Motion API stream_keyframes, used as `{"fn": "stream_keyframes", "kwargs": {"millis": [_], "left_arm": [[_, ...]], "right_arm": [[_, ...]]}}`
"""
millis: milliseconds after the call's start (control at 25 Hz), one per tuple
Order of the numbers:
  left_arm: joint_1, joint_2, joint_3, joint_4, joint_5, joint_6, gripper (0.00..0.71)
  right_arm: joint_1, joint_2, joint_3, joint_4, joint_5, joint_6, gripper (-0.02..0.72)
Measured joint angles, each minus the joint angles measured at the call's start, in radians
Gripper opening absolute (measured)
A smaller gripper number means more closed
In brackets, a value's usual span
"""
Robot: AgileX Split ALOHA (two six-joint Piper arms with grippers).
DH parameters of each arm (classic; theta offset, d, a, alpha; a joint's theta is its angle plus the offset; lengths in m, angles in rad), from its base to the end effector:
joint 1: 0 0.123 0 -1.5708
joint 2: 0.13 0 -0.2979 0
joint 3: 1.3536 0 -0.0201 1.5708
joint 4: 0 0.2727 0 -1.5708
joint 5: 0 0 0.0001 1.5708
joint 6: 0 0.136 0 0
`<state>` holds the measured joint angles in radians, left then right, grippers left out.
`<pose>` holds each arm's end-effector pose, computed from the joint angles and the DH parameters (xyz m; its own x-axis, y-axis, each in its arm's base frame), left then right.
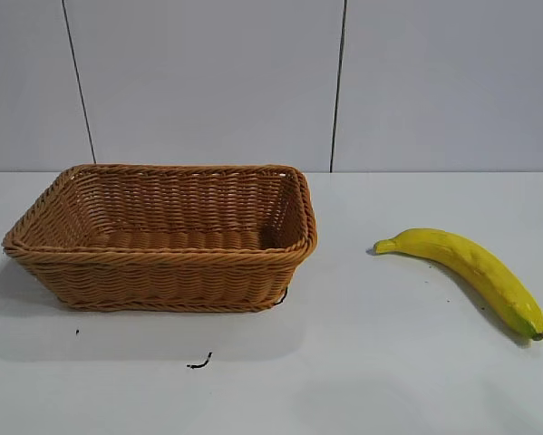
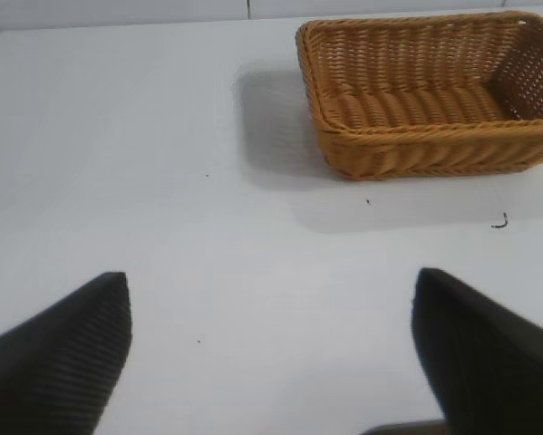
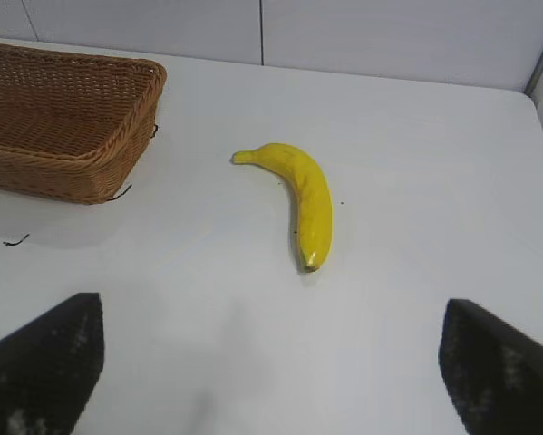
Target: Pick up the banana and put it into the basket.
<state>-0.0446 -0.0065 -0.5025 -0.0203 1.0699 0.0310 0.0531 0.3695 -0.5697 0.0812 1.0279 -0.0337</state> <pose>0.0396 -0.0042 0.2673 -0.4543 0.0415 -0.8899 0.0701 0.9975 0.0108 0.0939 0.0145 0.2708 -0.6735 -0.0275 -0.7387 -0.0986 0.9937 0.0529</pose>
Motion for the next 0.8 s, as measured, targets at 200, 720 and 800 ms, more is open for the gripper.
{"fn": "stream_keyframes", "kwargs": {"millis": [200,720,800], "left_arm": [[0.000,0.000,0.000,0.000,0.000,0.000,0.635],[0.000,0.000,0.000,0.000,0.000,0.000,0.635],[0.000,0.000,0.000,0.000,0.000,0.000,0.635]], "right_arm": [[0.000,0.265,-0.085,-0.009,-0.002,0.001,0.689],[0.000,0.879,-0.440,-0.025,-0.006,-0.070,0.689],[0.000,0.964,-0.501,-0.026,-0.006,-0.107,0.689]]}}
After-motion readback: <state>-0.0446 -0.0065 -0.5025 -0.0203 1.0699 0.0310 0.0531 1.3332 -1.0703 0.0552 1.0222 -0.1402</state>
